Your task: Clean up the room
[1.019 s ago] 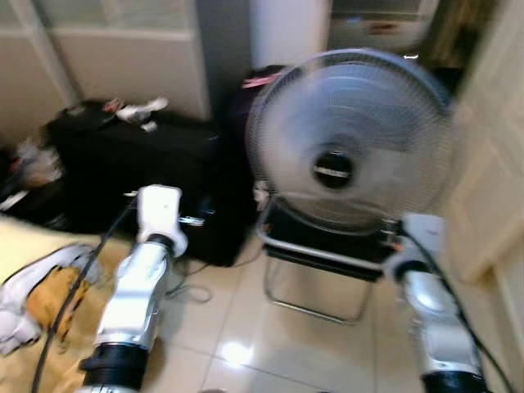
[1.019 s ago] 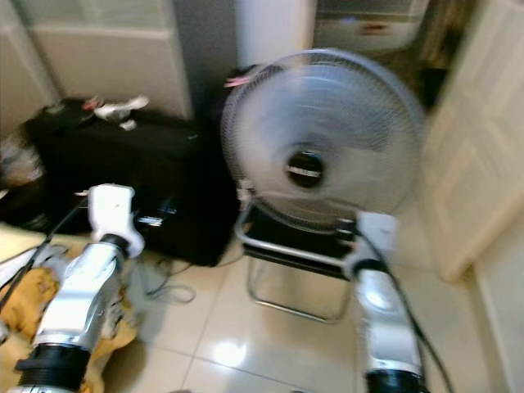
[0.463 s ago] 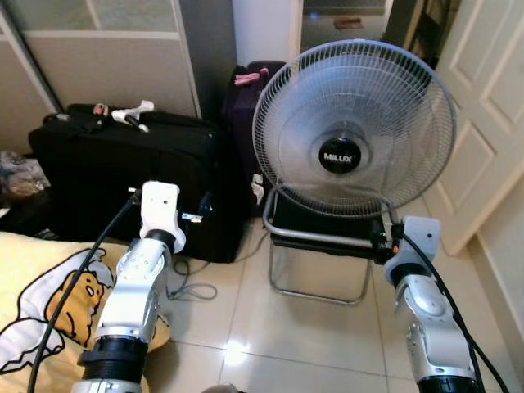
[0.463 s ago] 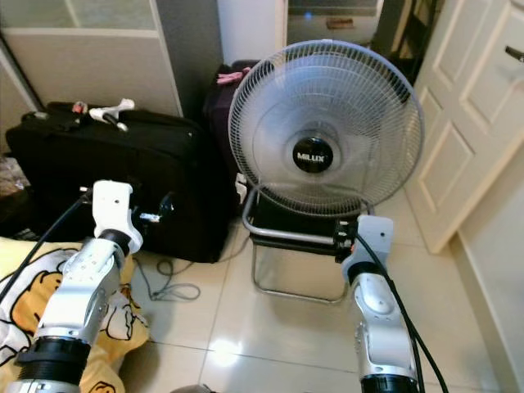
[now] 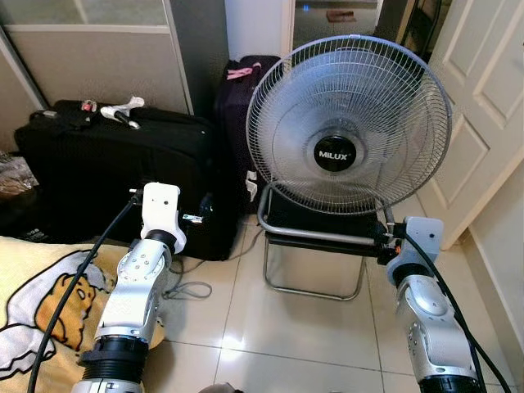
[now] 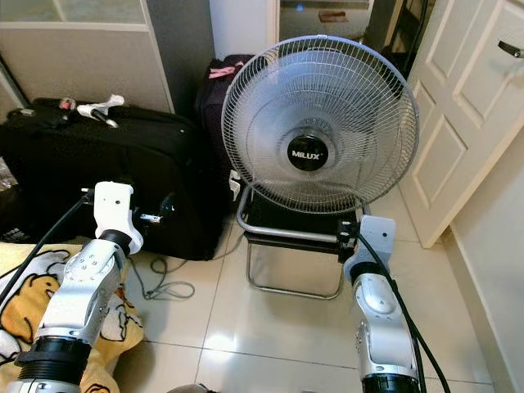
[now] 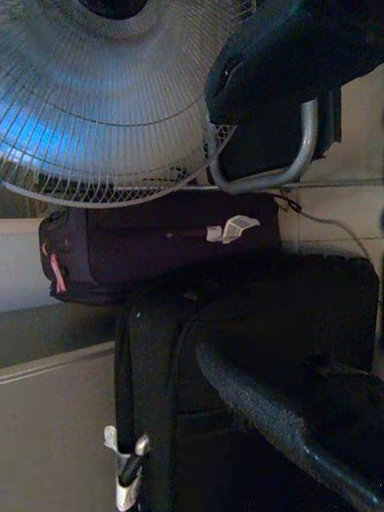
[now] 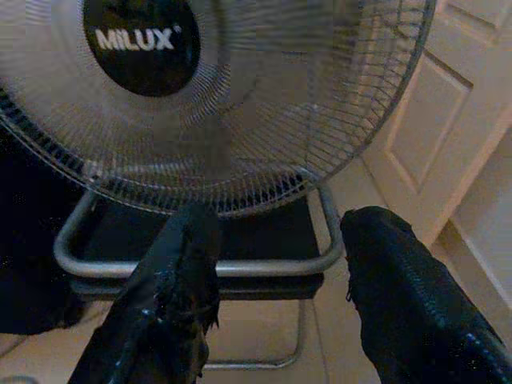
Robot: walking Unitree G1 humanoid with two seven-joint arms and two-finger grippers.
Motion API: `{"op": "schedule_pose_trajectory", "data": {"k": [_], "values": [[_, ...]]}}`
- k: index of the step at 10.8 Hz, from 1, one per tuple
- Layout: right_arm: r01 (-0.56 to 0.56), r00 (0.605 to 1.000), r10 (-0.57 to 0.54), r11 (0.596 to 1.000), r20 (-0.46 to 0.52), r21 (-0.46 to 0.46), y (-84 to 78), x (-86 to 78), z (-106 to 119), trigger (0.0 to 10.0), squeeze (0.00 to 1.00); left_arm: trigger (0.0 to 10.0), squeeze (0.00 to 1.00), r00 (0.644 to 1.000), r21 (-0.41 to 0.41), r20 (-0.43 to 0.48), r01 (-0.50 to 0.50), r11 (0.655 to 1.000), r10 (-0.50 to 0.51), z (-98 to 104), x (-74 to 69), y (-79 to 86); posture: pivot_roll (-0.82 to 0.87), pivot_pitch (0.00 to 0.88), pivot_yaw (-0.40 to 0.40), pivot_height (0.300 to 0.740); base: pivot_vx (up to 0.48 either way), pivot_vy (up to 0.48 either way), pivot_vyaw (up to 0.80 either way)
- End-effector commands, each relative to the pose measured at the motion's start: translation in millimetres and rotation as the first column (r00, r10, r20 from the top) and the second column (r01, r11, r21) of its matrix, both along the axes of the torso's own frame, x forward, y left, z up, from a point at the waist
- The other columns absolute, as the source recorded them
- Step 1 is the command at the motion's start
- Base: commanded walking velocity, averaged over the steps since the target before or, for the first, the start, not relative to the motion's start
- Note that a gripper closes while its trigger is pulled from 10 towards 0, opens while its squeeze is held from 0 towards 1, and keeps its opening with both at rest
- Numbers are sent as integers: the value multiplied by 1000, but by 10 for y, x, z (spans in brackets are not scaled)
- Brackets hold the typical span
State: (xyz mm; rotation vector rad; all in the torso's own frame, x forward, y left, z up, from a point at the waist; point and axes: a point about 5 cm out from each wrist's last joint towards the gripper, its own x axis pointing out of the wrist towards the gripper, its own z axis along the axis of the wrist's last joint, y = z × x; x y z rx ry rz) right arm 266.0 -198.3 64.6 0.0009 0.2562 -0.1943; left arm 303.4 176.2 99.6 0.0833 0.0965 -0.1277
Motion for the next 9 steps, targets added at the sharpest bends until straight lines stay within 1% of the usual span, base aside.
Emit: {"op": "schedule_pose_trajectory", "data": {"k": [1, 9], "values": [[4, 1000, -4, 1000, -3, 2, 11, 35, 20, 10000, 0, 10000, 0, 1000, 5, 11, 6, 1000, -6, 35, 34, 3, -18, 0, 57, 740, 0, 0, 0], [4, 1000, -4, 1000, -3, 2, 11, 35, 20, 10000, 0, 10000, 0, 1000, 5, 11, 6, 1000, -6, 35, 34, 3, -18, 0, 57, 740, 0, 0, 0]]}}
